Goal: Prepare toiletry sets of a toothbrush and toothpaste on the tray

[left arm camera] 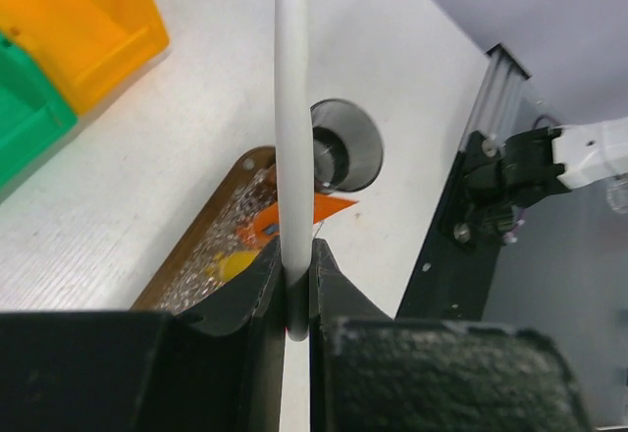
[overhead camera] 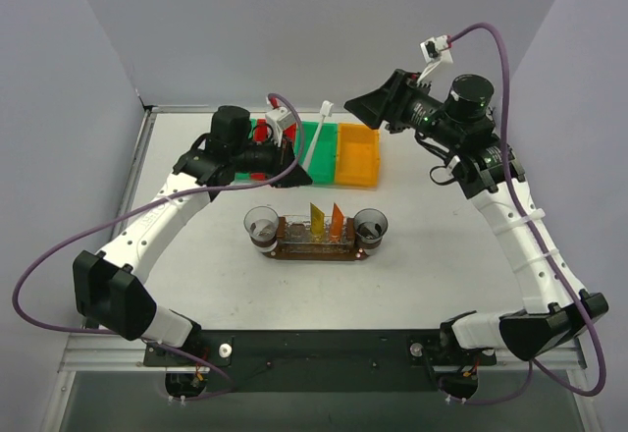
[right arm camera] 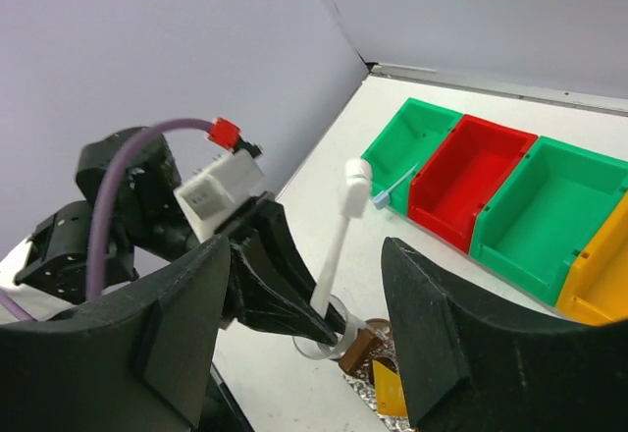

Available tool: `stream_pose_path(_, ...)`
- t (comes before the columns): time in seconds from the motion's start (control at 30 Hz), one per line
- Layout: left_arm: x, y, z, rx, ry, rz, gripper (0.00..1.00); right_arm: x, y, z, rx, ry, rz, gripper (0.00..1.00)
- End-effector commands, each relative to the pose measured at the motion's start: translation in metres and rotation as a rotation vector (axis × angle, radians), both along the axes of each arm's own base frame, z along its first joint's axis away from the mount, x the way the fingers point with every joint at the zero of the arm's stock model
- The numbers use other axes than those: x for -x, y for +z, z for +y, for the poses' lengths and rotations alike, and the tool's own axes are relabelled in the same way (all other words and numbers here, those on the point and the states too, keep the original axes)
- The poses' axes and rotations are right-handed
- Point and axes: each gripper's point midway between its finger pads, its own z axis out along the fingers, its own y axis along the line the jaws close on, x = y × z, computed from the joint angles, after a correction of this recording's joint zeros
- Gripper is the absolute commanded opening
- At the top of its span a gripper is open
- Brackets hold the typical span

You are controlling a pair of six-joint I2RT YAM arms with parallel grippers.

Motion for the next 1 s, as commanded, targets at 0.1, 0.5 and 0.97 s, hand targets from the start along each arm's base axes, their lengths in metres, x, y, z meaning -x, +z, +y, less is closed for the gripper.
stream_pose_path(0.1,0.010,-0.002,0.023,-0.160,0.015,-0.167,0.00,-0.006,0.016,0.007,-0.031,0.029,0.039,0.47)
stream_pose_path(0.5,0.022,-0.007,0.019,-0.192,0.002,-0.197,0.00,-0.016,-0.016,0.028,-0.006,0.090,0.176,0.41)
stream_pose_path(0.97,0.021,-0.005,0.016,-0.169,0.017,-0.181,0.00,-0.009,-0.019,0.039,0.004,0.139,0.171,0.36)
